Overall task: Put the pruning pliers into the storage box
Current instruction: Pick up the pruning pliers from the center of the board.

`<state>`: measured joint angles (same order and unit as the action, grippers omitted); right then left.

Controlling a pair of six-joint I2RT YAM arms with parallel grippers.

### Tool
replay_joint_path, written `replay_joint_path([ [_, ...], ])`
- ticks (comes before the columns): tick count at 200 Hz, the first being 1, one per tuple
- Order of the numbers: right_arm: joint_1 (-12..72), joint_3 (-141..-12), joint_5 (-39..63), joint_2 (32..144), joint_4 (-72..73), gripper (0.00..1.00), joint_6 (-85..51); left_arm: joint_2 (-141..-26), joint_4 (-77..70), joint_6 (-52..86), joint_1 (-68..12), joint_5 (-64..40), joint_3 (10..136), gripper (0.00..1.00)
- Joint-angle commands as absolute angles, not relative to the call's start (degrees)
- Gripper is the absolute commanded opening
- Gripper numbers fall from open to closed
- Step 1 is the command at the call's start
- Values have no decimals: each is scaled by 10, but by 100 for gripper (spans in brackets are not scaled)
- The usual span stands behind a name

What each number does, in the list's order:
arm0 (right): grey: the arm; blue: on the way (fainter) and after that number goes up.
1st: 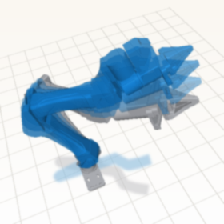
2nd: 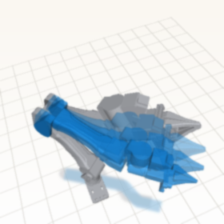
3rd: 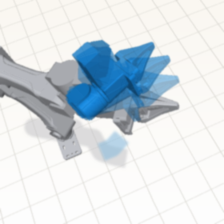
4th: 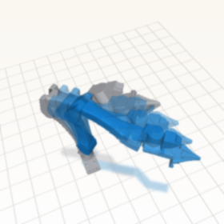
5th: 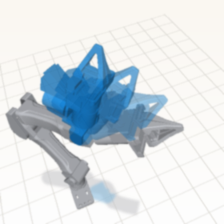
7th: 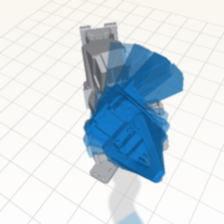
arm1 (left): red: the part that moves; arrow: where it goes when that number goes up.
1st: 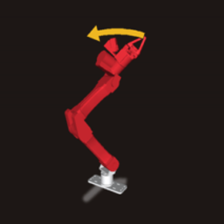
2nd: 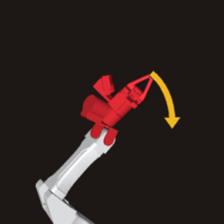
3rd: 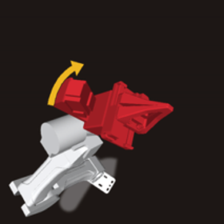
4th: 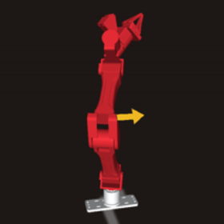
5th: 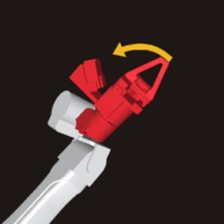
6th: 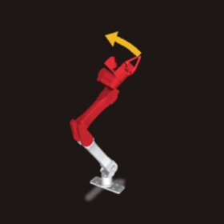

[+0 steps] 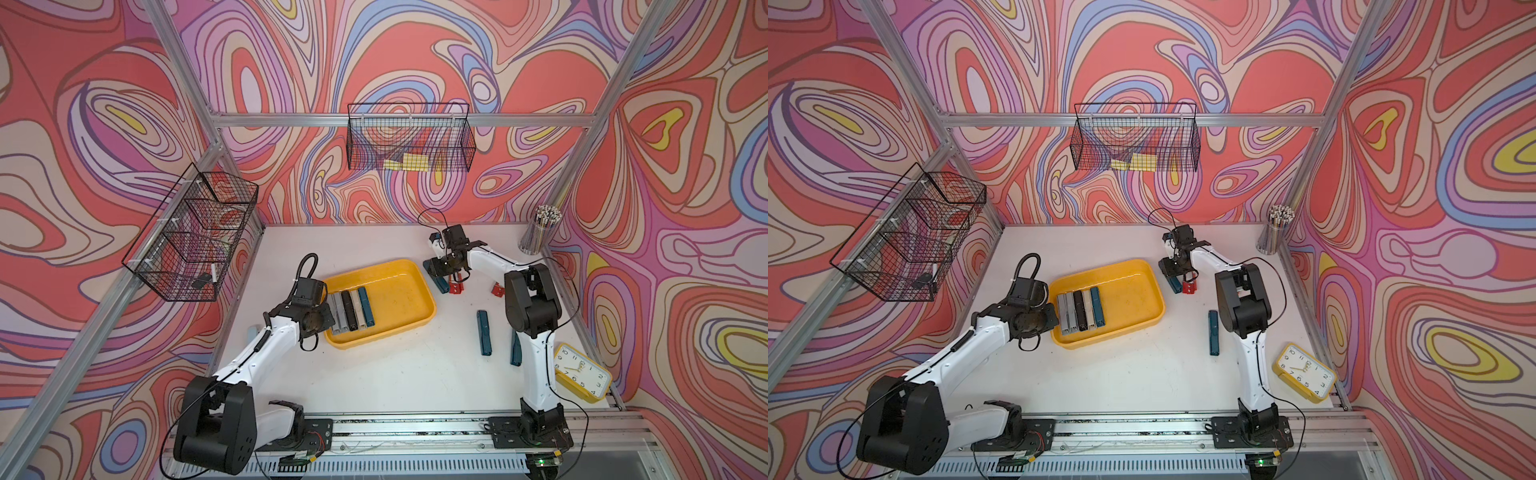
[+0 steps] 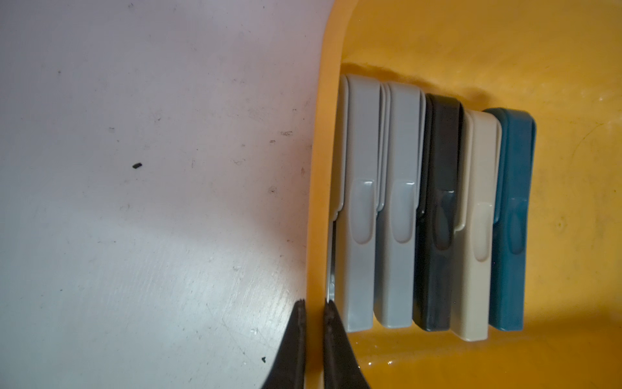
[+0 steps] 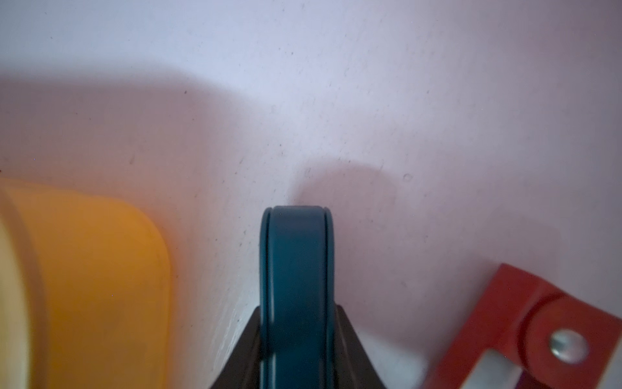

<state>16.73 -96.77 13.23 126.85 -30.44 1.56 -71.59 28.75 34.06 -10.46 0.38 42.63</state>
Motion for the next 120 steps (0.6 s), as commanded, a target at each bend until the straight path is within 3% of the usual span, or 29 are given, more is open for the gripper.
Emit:
replay_joint_path([
  [1,174,-956,127,1230,-297,3,2,-713,269,345,-100,-2,416,1],
  [120,214,-944,89,1143,-337,3,-28,-712,266,339,-100,-15,419,0],
])
